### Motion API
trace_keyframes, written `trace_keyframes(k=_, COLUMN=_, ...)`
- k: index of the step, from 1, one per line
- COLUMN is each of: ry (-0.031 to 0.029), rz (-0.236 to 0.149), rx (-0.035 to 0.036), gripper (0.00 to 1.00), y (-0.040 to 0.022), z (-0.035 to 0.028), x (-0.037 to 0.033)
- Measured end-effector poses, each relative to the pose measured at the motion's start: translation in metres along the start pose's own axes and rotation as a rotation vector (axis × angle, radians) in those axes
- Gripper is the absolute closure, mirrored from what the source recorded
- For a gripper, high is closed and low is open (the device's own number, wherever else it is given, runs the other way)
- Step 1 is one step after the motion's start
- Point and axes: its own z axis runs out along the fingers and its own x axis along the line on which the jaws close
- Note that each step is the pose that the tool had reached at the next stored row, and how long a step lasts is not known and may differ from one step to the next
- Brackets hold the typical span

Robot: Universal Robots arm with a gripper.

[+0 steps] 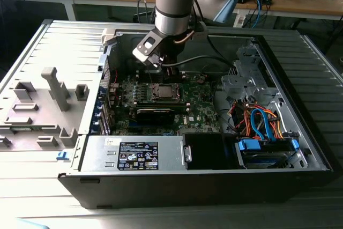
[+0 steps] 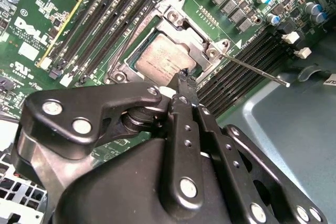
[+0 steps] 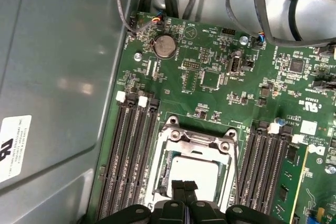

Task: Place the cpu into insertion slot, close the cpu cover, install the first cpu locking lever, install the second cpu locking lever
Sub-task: 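Install the first cpu locking lever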

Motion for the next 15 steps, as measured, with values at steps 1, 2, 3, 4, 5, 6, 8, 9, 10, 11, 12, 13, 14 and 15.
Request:
trace_keyframes(k=1, ry=-0.0001, rz=0.004, rx=-0.0004, gripper=0.89, y=-0.0006, z=0.0000, x=0.0002)
trace_keyframes(k=2, ry=-0.0001, rz=0.005, rx=-0.0006, gripper=0.89, y=-0.0012, z=-0.0001, x=0.0003)
trace_keyframes(k=3, ry=-0.0003, rz=0.007, rx=-0.0011, gripper=0.89, y=-0.0023, z=-0.0001, x=0.0007)
trace_keyframes(k=4, ry=-0.0005, rz=0.008, rx=-0.0023, gripper=0.89, y=-0.0048, z=-0.0003, x=0.0019)
trace_keyframes(k=5, ry=-0.0007, rz=0.008, rx=-0.0036, gripper=0.89, y=-0.0076, z=-0.0002, x=0.0031)
trace_keyframes(k=6, ry=-0.0009, rz=0.008, rx=-0.0044, gripper=0.89, y=-0.0100, z=-0.0001, x=0.0041)
trace_keyframes(k=8, ry=-0.0011, rz=0.008, rx=-0.0055, gripper=0.89, y=-0.0133, z=0.0000, x=0.0057)
trace_keyframes(k=9, ry=-0.0012, rz=0.008, rx=-0.0061, gripper=0.89, y=-0.0146, z=0.0000, x=0.0064)
trace_keyframes(k=10, ry=-0.0014, rz=0.008, rx=-0.0068, gripper=0.89, y=-0.0158, z=-0.0001, x=0.0070)
trace_keyframes(k=11, ry=-0.0017, rz=0.008, rx=-0.0084, gripper=0.89, y=-0.0173, z=-0.0008, x=0.0076)
trace_keyframes(k=12, ry=-0.0018, rz=0.008, rx=-0.0096, gripper=0.89, y=-0.0181, z=-0.0016, x=0.0078)
trace_keyframes(k=13, ry=-0.0021, rz=0.008, rx=-0.0106, gripper=0.89, y=-0.0188, z=-0.0031, x=0.0081)
trace_keyframes(k=14, ry=-0.0022, rz=0.008, rx=-0.0113, gripper=0.89, y=-0.0192, z=-0.0043, x=0.0083)
trace_keyframes(k=15, ry=-0.0025, rz=0.008, rx=-0.0123, gripper=0.89, y=-0.0198, z=-0.0065, x=0.0086)
